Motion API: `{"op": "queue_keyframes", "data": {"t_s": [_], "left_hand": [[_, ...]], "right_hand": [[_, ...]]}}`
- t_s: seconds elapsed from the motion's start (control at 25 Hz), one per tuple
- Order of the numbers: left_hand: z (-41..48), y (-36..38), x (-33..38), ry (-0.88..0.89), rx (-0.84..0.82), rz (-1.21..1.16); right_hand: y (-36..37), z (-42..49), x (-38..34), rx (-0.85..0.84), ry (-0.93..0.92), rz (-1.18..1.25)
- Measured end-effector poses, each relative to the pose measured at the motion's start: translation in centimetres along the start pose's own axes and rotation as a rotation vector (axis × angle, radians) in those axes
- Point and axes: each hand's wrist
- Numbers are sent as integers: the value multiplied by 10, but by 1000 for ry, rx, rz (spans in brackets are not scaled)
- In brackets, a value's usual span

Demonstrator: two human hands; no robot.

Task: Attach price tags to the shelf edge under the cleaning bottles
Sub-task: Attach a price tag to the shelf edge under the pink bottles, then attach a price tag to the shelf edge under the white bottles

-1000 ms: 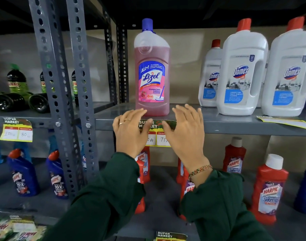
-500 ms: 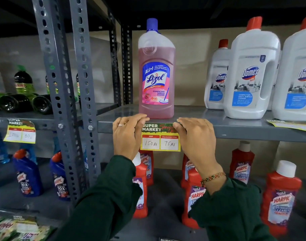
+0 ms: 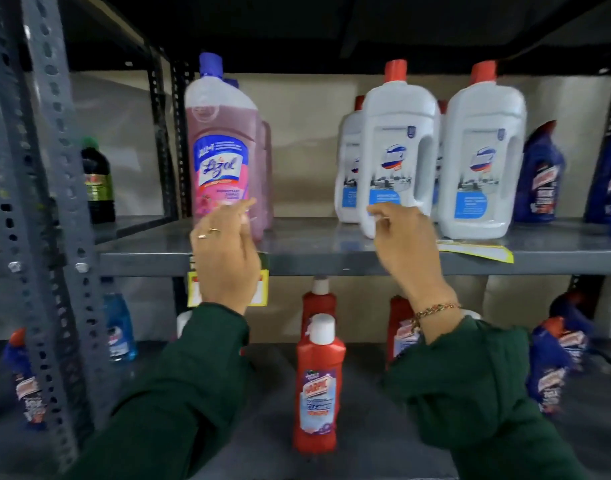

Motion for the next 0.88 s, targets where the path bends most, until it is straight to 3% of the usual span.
{"op": "queue_keyframes", "data": {"t_s": [0.12,0.24,0.36,0.44,0.56,0.68,0.76,0.88], "left_hand": [[-8,52,53,159,-242,-11],[-24,105,90,202,-425,93],[-39,136,105,184,-491,297],[-44,141,108,160,-495,384],[-45,141,109,148,-482,414],[-40,139,125,30,-473,183],[-37,142,142,-63,-493,-30],[-42,148,153,-132,-519,-81]], "right_hand": [[-36,16,54,-102,170,-460],[-57,17,86,-348,360,-621],[-59,15,108,-414,383,-525],[-54,14,122,-291,264,-362],[-64,10,140,-120,190,120],[-83,-1,148,-222,96,422],[-88,-10,152,-266,-2,465],[-87,-19,166,-199,-125,409]]}}
Point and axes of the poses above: each hand's wrist, its own z-axis towards the middle knuckle, its own y-axis out of the palm, x = y × z, and after that the axes turned 7 degrees about -z, right-handed
